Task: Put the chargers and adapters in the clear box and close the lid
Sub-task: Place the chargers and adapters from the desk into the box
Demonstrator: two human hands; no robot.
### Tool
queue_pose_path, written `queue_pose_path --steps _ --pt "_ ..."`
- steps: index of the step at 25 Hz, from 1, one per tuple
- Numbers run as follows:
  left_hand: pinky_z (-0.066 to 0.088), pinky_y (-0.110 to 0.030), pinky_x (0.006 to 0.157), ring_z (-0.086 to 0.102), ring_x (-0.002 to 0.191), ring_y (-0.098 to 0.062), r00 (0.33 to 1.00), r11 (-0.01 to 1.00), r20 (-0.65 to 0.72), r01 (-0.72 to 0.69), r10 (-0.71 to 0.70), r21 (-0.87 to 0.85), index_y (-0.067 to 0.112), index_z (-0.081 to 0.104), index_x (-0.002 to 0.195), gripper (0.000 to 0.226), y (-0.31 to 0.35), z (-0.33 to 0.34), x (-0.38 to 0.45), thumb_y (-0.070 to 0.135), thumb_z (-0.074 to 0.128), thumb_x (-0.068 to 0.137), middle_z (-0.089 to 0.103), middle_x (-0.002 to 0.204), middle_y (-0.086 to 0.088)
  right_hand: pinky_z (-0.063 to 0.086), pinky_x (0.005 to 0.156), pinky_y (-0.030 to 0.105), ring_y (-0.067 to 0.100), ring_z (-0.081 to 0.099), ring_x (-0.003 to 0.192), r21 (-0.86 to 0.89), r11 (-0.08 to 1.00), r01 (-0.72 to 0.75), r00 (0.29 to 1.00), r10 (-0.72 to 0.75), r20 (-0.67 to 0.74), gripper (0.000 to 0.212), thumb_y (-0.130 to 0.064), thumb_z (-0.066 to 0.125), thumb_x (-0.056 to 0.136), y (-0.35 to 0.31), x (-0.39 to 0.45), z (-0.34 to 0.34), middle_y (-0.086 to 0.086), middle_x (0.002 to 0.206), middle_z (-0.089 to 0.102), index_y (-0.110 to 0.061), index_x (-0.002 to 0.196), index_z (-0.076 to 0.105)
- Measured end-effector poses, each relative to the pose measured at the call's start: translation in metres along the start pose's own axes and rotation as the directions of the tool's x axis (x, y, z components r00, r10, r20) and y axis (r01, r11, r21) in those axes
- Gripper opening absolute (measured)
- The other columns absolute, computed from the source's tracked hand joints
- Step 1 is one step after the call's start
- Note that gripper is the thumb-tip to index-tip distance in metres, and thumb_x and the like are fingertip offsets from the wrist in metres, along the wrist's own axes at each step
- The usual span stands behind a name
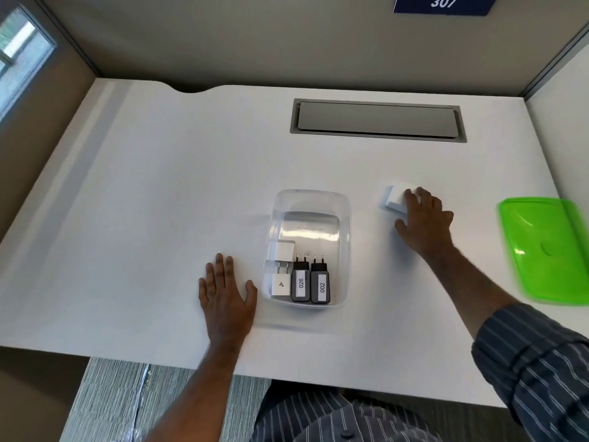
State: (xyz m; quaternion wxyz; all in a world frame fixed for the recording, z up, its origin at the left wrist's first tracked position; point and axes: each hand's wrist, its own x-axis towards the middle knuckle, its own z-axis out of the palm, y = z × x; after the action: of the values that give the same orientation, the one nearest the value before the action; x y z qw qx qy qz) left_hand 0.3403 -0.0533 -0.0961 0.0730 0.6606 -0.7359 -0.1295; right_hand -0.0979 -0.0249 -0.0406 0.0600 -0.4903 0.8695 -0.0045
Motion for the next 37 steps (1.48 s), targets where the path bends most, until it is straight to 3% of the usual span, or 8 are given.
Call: queue_pose_path --steps 4,6,9,13,17,22,28,37 --pt "0.011 -0.049 0.131 0.012 0.162 -0.025 1.000 1.000 0.001 -0.006 0.006 -0.002 0.020 0.018 0.165 0.076 0.000 0.000 -0.001 0.049 0.034 0.096 0.016 0.175 -0.002 0.040 0.081 0.044 0.035 0.054 0.106 -0.087 0.992 0.091 0.982 -0.103 -0.156 0.040 -0.032 0.070 0.081 -0.011 -0.027 0.000 0.011 0.121 0.056 -0.014 0.116 0.060" --pt "0.011 -0.049 0.131 0.012 0.162 -0.026 1.000 1.000 0.006 -0.005 0.005 -0.009 0.019 0.018 0.165 0.076 0.001 -0.001 -0.001 0.049 0.034 0.096 0.015 0.175 -0.002 0.041 0.083 0.045 0.034 0.055 0.106 -0.090 0.989 0.121 0.976 -0.135 -0.170 0.040 -0.041 0.074 0.080 -0.011 -0.029 -0.002 0.010 0.118 0.057 -0.014 0.108 0.063" --pt "0.010 -0.049 0.132 0.010 0.162 -0.025 1.000 1.000 0.008 -0.005 0.005 -0.012 0.019 0.017 0.165 0.076 0.001 -0.002 -0.002 0.049 0.033 0.097 0.014 0.175 -0.002 0.045 0.092 0.049 0.036 0.053 0.126 0.067 0.987 0.146 0.988 -0.141 -0.065 0.053 -0.049 0.079 0.077 -0.011 -0.018 -0.010 0.014 0.133 0.058 -0.010 0.108 0.060" --pt "0.010 -0.049 0.132 0.010 0.162 -0.025 1.000 1.000 0.009 -0.004 0.005 -0.021 0.020 0.018 0.164 0.075 0.000 -0.003 -0.002 0.048 0.035 0.097 0.014 0.175 -0.002 0.050 0.084 0.046 0.036 0.060 0.104 0.221 0.974 0.057 0.991 -0.082 0.106 0.060 -0.051 0.080 0.077 -0.012 -0.012 -0.019 0.010 0.108 0.064 -0.013 0.112 0.048" --pt "0.011 -0.049 0.131 0.011 0.162 -0.025 1.000 1.000 0.004 -0.012 0.012 -0.029 0.019 0.019 0.164 0.075 0.000 -0.002 -0.001 0.047 0.037 0.097 0.015 0.175 -0.002 0.050 0.090 0.047 0.039 0.056 0.116 0.329 0.944 0.014 0.994 -0.050 0.100 0.072 -0.043 0.083 0.076 -0.020 -0.026 -0.025 0.012 0.124 0.061 -0.014 0.129 0.044" --pt "0.012 -0.050 0.131 0.013 0.162 -0.026 1.000 1.000 -0.006 -0.011 0.011 -0.027 0.019 0.020 0.164 0.075 -0.003 0.001 -0.002 0.048 0.038 0.097 0.017 0.175 -0.003 0.047 0.100 0.045 0.032 0.053 0.126 0.429 0.902 0.047 0.998 -0.054 0.006 0.083 -0.050 0.081 0.075 -0.046 -0.041 -0.058 0.004 0.137 0.058 -0.025 0.141 0.038" --pt "0.011 -0.049 0.131 0.013 0.162 -0.026 1.000 1.000 -0.012 -0.010 0.009 -0.028 0.019 0.020 0.164 0.075 -0.002 0.000 -0.002 0.048 0.038 0.096 0.017 0.174 -0.003 0.042 0.108 0.043 0.029 0.052 0.128 0.461 0.853 0.244 0.970 -0.212 -0.121 0.087 -0.048 0.081 0.077 -0.104 -0.056 -0.091 0.005 0.143 0.055 -0.019 0.148 0.039" --pt "0.012 -0.049 0.131 0.013 0.162 -0.026 1.000 0.999 -0.020 -0.010 0.010 -0.031 0.019 0.021 0.164 0.075 -0.002 0.002 -0.001 0.047 0.039 0.096 0.018 0.174 -0.003 0.044 0.105 0.043 0.032 0.047 0.130 0.286 0.843 0.455 0.867 -0.493 0.074 0.080 -0.041 0.076 0.083 -0.165 -0.049 -0.065 0.007 0.141 0.050 -0.012 0.148 0.039"
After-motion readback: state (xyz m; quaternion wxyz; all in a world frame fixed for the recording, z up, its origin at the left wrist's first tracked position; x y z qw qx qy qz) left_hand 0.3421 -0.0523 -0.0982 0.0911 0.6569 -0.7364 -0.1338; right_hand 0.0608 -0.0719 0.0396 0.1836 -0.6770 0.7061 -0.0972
